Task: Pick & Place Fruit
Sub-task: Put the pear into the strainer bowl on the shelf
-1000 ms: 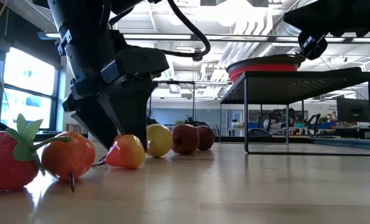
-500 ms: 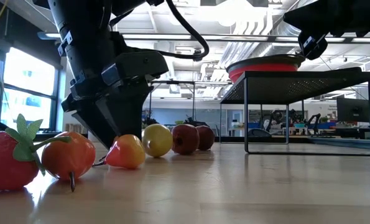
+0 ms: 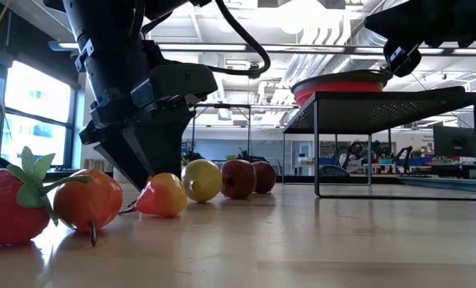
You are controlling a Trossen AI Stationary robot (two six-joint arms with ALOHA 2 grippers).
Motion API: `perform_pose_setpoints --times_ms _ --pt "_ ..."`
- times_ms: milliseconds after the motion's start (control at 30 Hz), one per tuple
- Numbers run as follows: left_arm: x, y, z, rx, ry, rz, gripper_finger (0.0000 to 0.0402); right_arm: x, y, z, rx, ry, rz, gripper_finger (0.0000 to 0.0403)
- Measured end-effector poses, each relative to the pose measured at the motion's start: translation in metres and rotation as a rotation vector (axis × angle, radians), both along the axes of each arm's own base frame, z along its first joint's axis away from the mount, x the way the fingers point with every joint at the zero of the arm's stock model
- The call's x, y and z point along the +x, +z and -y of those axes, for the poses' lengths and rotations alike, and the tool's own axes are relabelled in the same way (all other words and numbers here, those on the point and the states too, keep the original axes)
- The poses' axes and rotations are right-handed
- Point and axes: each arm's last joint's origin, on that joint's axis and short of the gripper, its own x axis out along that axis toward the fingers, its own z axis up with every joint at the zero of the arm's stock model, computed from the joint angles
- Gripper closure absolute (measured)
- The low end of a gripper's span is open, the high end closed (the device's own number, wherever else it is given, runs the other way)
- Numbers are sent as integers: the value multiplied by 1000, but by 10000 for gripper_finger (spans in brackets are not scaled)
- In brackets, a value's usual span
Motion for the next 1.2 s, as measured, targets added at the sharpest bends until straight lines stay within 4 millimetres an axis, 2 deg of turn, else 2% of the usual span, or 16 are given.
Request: perform_pose_setpoints --times_ms 1200 --pt "-1 0 1 -35 -26 -19 215 0 0 0 -18 0 0 398"
